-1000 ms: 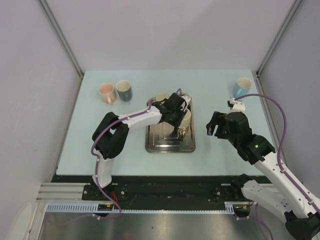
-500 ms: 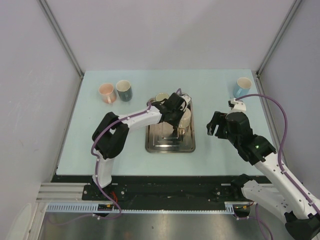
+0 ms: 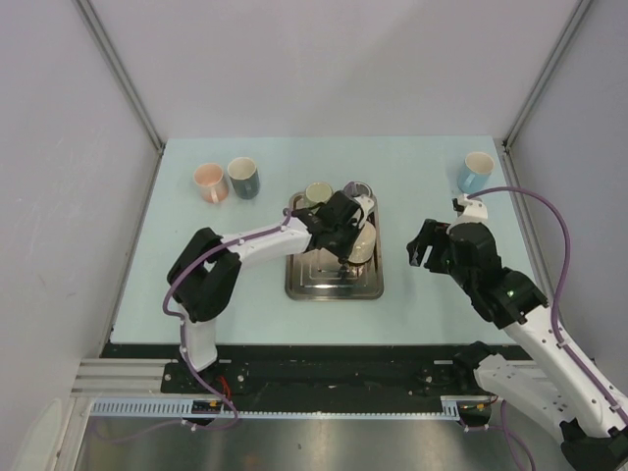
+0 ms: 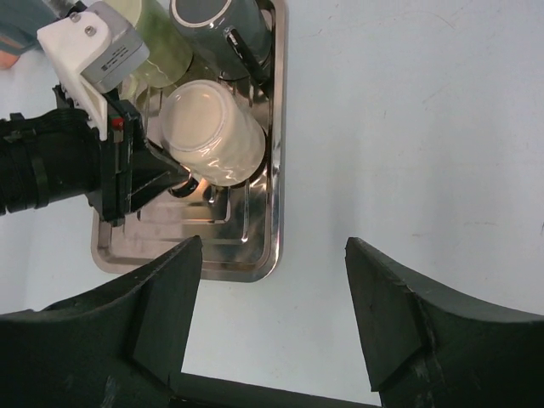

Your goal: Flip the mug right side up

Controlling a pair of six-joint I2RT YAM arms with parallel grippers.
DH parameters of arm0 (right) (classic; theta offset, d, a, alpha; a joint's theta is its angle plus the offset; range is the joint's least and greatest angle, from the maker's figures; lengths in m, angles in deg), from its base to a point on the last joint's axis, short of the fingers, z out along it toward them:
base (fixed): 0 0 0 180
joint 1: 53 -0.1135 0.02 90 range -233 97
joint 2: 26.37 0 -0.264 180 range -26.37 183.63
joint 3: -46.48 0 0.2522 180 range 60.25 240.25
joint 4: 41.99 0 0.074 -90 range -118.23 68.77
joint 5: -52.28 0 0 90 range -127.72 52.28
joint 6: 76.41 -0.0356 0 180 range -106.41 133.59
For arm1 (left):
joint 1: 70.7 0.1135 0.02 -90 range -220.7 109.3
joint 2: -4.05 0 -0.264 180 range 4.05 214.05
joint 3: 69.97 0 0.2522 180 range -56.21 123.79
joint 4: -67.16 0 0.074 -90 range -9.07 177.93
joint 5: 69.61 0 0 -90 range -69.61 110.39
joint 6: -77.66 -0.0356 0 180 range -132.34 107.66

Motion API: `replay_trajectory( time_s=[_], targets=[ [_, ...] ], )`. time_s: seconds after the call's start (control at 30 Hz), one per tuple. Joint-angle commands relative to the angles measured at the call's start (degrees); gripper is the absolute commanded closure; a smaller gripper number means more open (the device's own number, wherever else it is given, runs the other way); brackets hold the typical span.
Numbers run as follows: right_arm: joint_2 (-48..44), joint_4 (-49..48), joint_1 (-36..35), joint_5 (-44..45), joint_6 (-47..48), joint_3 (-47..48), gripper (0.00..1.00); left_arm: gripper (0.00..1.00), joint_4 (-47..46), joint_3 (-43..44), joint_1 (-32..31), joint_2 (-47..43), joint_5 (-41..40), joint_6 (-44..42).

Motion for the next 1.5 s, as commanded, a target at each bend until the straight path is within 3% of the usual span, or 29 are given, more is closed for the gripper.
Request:
replay_trajectory(
  time_s=[0.0, 0.37, 0.57, 0.67, 0.87, 1.07, 1.17, 1.37, 1.47],
  targets=[
    [-1.12, 0.16, -0.11, -0.15, -1.28, -0.36, 0.27, 1.0, -4.22, -0.99, -0.74, -7.55, 0.32, -0.63],
    [-1.11, -0.8, -1.34, 0.3, 0.13, -1.16, 0.28, 1.0, -7.64, -5.82, -0.83, -17.13, 0.4, 2.89],
    [-3.84, -2.3, -1.17, -8.64, -1.71, 2.09, 0.27, 1.0, -17.12, -13.18, 2.67, -27.85, 10.76, 15.85],
    [-4.9, -4.67, -0.73, -18.55, -3.12, 2.18, 0.26, 1.0, -31.6, -23.79, 6.01, -34.61, 18.23, 29.1],
    [-8.15, -10.38, -0.2, -30.53, -6.55, 1.83, 0.25, 1.0, -58.94, -39.46, 8.22, -42.09, 23.69, 48.2],
    [-8.42, -18.55, 0.77, -42.83, -13.4, 0.78, 0.23, 1.0, -90.02, -48.61, 8.57, -42.28, 23.62, 64.29],
    [-7.54, -21.8, 0.68, -45.58, -16.83, -0.18, 0.23, 1.0, -99.11, -51.17, 8.4, -41.22, 22.04, 69.32],
    [-5.7, -26.03, -0.55, -46.65, -19.47, -2.56, 0.24, 1.0, -95.55, -51.71, 7.69, -44.82, 21.77, 65.74],
    [-4.03, -26.73, -3.79, -42.62, -18.95, -2.65, 0.26, 1.0, -93.35, -51.18, 7.34, -46.23, 21.77, 63.72]
  ],
)
